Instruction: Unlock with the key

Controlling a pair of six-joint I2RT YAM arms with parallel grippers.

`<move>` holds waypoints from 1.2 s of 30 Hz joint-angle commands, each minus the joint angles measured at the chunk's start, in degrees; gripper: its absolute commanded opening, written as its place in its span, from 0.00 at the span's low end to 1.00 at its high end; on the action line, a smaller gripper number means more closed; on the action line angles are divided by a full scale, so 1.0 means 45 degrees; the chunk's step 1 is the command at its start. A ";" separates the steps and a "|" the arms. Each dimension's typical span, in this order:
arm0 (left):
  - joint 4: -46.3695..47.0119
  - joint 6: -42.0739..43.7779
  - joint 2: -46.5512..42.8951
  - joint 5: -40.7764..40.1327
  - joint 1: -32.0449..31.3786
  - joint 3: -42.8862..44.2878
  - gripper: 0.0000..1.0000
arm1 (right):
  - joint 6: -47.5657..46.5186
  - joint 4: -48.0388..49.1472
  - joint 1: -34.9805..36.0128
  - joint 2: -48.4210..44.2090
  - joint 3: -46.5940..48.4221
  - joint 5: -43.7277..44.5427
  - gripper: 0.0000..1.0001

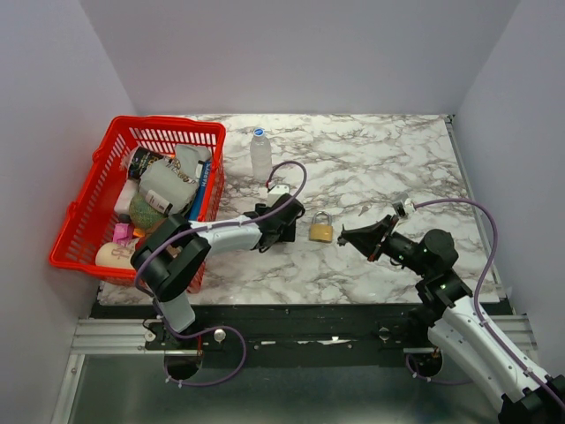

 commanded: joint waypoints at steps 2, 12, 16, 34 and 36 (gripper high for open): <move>-0.0329 0.0041 0.0328 0.0790 0.0460 -0.0076 0.78 | 0.0022 -0.0216 -0.0062 -0.0221 0.0067 -0.0165 0.01; 0.1118 0.1231 0.0717 0.2275 0.0598 0.0196 0.82 | 0.0041 -0.0294 -0.0061 -0.0201 0.0086 -0.0145 0.01; 0.1040 0.1369 0.0699 0.2315 0.0598 0.0275 0.82 | 0.0041 -0.0411 -0.0081 -0.0279 0.0067 -0.0106 0.01; -0.0815 0.0979 -0.0454 0.0596 0.0051 -0.0565 0.74 | 0.0139 -0.0431 -0.0061 -0.0241 -0.0012 -0.0165 0.01; -0.0835 0.1037 -0.0220 0.0596 0.0070 -0.0409 0.71 | 0.0178 -0.0431 -0.0081 -0.0260 -0.0031 -0.0184 0.01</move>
